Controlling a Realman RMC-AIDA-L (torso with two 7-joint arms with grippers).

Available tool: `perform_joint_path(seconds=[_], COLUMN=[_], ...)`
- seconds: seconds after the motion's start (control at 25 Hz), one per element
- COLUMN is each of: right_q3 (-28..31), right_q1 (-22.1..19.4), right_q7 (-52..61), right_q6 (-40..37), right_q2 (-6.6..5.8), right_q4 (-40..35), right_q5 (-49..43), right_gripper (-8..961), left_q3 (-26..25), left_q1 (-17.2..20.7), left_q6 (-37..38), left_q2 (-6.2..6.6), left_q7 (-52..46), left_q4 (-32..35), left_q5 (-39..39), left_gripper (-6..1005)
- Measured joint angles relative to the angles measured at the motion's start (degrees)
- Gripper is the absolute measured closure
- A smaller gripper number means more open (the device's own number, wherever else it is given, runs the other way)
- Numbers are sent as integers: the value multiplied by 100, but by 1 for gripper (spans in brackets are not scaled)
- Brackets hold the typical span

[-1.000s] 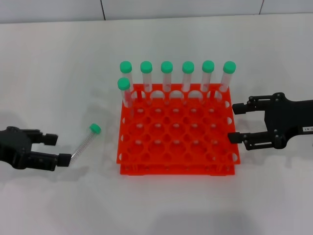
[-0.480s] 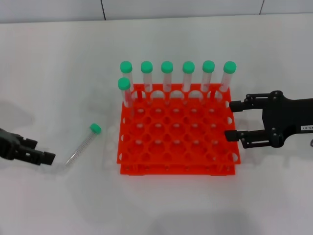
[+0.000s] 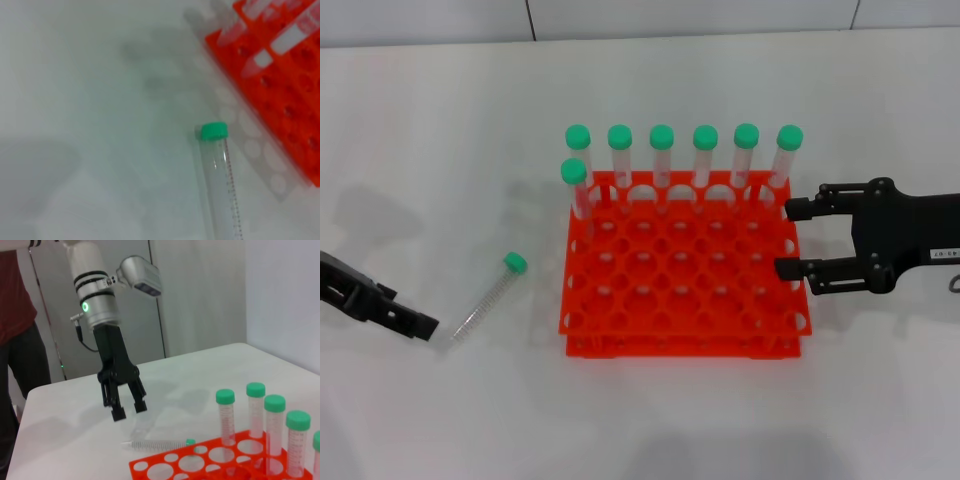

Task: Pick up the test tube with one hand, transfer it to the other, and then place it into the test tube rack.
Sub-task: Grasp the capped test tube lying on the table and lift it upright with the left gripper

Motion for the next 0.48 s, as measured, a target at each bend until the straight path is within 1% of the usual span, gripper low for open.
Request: perform_joint_path(seconds=[0.12,0.24,0.48], right_q3=[-26,-28,-30], right_q1=[0,-10,-10], right_q7=[0,-1,-9], right_q6=[30,52,88], right_q2=[0,0,0], right_q4=[0,6,19], right_q5=[41,43,43], right_gripper=[255,256,259], left_q3=[236,361,452], left_q1=[-116,-253,-449], left_q6=[-74,-145,-295], left_q2=[-42,-69,-88], left_q7=[-109,-147,-224], left_q4=[-127,-291,-542], left_q5=[19,28,92], left_gripper=[125,125,127])
